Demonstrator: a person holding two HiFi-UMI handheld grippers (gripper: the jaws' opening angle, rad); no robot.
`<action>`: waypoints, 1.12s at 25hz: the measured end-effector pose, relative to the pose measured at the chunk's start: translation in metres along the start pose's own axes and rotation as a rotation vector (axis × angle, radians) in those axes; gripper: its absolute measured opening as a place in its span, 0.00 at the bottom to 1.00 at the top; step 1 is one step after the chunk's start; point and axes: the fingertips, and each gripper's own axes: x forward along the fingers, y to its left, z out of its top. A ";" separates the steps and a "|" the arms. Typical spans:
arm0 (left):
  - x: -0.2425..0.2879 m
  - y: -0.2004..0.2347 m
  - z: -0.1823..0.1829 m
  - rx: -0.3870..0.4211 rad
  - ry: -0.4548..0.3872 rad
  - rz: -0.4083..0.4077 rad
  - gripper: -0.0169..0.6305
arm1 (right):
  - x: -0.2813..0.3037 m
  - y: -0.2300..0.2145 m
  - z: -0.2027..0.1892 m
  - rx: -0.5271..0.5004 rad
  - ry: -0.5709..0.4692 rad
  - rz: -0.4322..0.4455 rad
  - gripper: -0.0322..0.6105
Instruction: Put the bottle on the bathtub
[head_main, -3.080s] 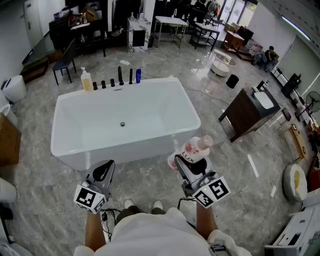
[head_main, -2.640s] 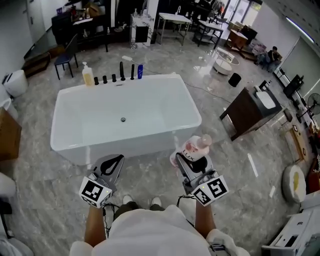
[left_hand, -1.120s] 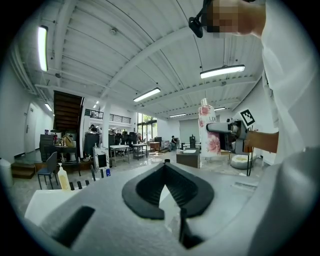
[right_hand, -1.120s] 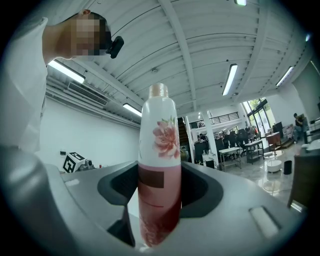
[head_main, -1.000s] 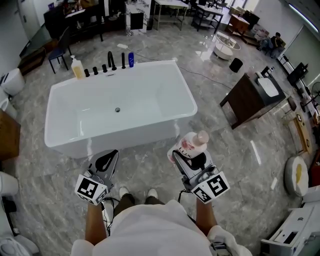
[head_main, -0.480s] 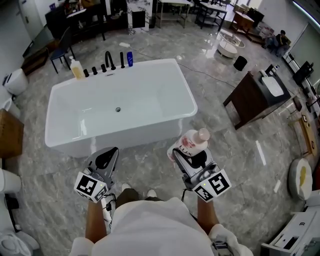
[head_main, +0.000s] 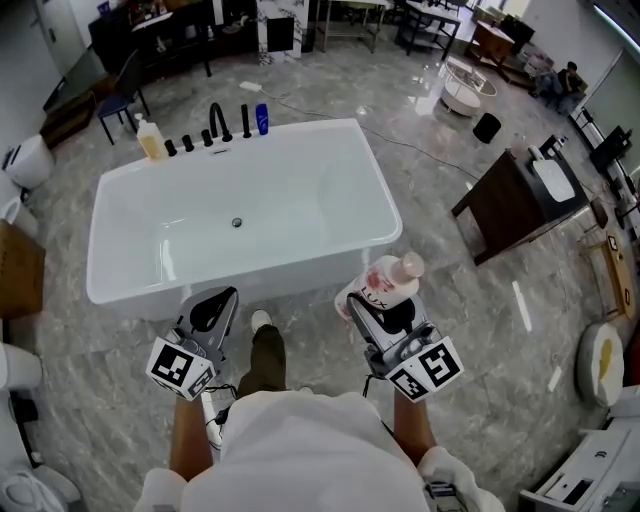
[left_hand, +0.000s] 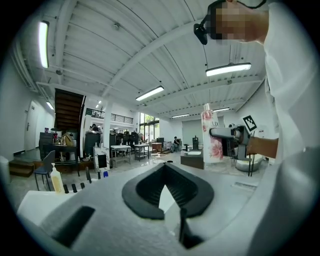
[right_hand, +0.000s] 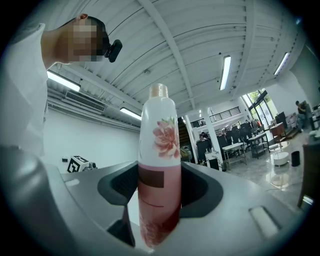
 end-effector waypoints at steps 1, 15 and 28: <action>0.007 0.010 -0.001 -0.001 -0.002 -0.006 0.03 | 0.012 -0.004 -0.001 0.000 -0.001 0.000 0.44; 0.138 0.239 -0.008 -0.050 0.030 -0.069 0.03 | 0.256 -0.095 -0.009 0.009 0.035 -0.035 0.43; 0.237 0.320 -0.002 -0.046 0.038 -0.161 0.03 | 0.342 -0.168 -0.014 0.001 0.074 -0.104 0.44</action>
